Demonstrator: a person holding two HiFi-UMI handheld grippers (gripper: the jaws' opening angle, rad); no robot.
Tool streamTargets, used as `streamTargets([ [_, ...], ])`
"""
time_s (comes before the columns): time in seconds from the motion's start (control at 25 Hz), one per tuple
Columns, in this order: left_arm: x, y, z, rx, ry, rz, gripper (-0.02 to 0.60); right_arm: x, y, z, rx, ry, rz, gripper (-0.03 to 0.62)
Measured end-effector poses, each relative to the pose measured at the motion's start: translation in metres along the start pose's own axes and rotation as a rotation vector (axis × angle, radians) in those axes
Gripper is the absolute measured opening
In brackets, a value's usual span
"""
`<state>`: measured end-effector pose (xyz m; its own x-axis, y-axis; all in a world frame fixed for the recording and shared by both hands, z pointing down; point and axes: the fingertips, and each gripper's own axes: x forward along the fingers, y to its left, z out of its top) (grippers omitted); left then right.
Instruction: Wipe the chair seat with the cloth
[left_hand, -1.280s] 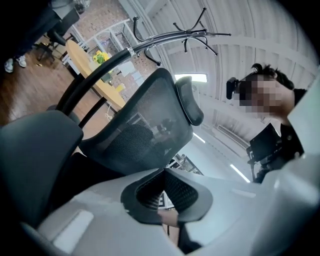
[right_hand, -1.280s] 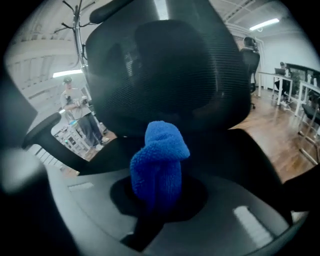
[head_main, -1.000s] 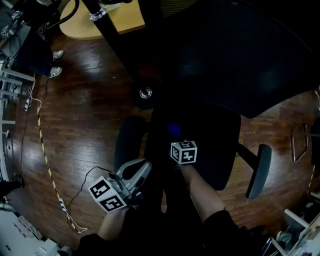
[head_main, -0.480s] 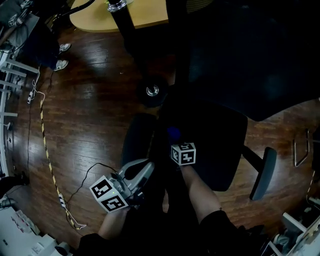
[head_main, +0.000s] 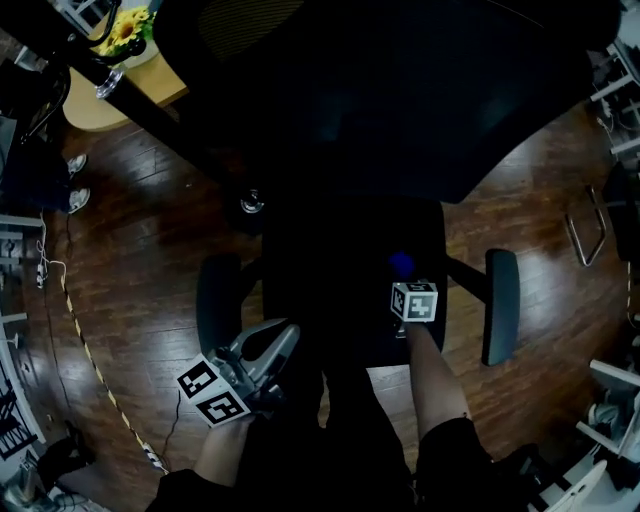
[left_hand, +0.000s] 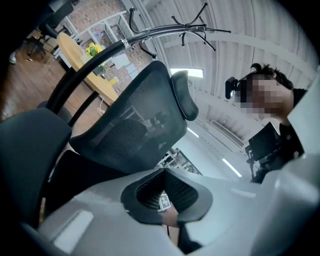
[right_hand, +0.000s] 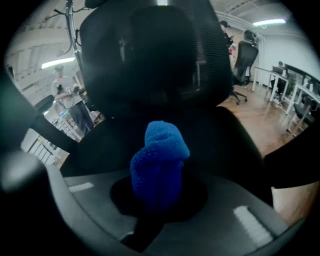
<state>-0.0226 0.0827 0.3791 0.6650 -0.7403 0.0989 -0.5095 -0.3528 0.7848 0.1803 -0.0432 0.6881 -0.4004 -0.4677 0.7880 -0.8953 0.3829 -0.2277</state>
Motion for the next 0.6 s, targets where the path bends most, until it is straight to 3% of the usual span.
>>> streamTargets([
  [0.2, 0.032, -0.013, -0.007, 0.006, 0.056, -0.058, -0.009, -0.035, -0.071, 0.002, 0.019, -0.006, -0.098, 0.035],
  [0.44, 0.035, -0.018, -0.011, 0.007, 0.085, -0.073, -0.009, -0.039, -0.076, 0.003, -0.033, -0.009, -0.135, 0.035],
  [0.6, 0.020, -0.011, -0.004, 0.005, 0.057, -0.045, -0.009, -0.040, -0.075, 0.004, 0.027, -0.017, -0.132, 0.035],
])
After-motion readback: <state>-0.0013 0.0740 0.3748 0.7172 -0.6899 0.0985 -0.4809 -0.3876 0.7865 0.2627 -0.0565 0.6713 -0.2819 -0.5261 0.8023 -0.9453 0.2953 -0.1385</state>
